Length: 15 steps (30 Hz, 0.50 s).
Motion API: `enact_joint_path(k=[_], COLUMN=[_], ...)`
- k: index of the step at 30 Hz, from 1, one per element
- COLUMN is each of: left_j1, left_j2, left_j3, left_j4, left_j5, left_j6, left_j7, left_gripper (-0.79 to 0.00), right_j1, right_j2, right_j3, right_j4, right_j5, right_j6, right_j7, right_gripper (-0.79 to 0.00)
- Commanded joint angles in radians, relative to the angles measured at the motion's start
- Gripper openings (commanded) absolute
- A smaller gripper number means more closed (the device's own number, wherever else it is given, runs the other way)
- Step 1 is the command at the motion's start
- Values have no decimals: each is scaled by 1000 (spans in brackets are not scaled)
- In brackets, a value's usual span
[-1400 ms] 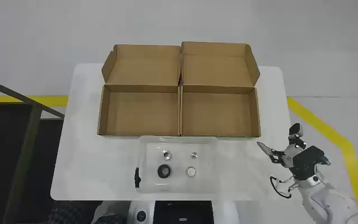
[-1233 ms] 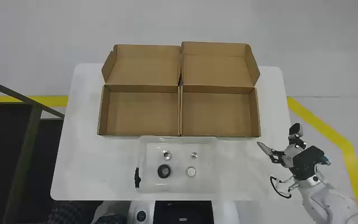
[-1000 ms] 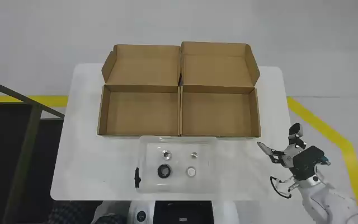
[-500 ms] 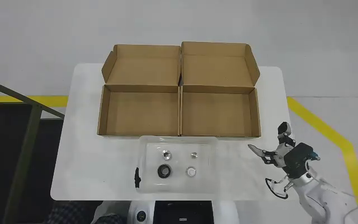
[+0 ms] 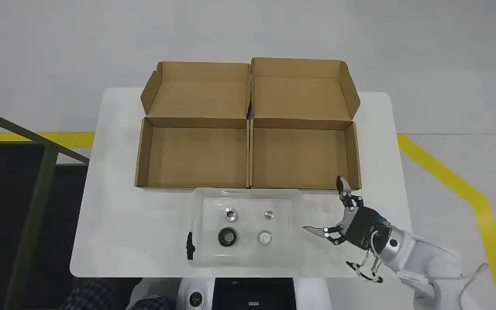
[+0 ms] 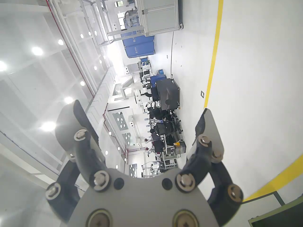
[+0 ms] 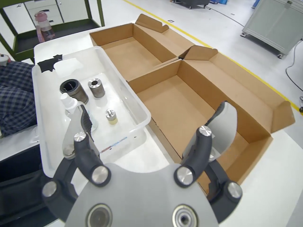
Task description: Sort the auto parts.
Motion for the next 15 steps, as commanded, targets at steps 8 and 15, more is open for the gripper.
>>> enact_joint_path(k=[8, 15], left_j1=[0, 0], left_j2=[0, 0], left_j3=[0, 0], left_j4=[0, 0], left_j5=[0, 0], left_j6=[0, 0], left_j7=[0, 0], left_gripper=[0, 0], right_j1=[52, 103], right_j2=[7, 9], right_j3=[-136, -229], right_j4=[-24, 0], right_j5=[-43, -23], right_j6=[-58, -55], right_j7=[130, 221], right_gripper=[0, 0])
